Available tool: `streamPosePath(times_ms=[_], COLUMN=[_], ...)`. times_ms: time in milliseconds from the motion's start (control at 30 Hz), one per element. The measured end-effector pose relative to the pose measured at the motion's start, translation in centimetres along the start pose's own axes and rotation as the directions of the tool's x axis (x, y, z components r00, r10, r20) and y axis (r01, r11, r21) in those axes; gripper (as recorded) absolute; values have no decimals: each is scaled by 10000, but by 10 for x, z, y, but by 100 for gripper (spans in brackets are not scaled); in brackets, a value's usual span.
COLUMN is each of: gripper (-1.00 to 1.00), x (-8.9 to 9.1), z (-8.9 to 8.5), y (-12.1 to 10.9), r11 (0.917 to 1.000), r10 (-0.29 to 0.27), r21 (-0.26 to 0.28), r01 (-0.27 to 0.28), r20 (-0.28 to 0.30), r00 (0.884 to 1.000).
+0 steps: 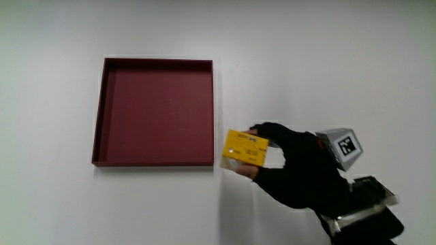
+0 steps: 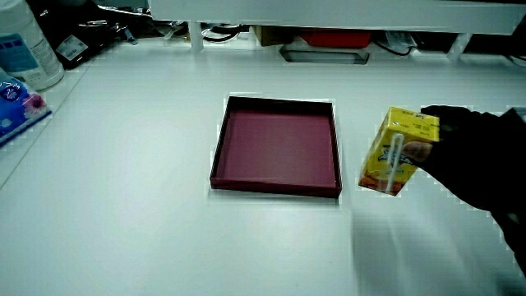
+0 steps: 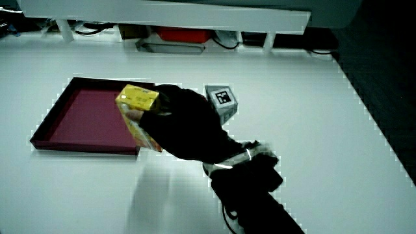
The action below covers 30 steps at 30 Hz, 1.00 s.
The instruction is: Place ice redtea
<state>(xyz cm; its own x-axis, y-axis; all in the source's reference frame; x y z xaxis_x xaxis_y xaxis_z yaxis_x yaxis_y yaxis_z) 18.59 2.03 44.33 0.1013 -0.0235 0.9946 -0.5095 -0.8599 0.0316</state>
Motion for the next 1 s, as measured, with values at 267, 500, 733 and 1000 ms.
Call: streamPosePath(times_ms=[267, 500, 733, 1000], gripper=[0, 0, 0, 0], x=[8, 31, 51, 62], z=[6, 4, 1, 1], y=[-25, -41, -49, -53], r11=[9994, 9999, 9984, 9971], r10=[334, -137, -555, -754], r21=[-43, 26, -133, -283], r01=[-339, 143, 540, 708], r20=[-975, -1605, -1751, -2314], r00=[9947, 9869, 9830, 9699])
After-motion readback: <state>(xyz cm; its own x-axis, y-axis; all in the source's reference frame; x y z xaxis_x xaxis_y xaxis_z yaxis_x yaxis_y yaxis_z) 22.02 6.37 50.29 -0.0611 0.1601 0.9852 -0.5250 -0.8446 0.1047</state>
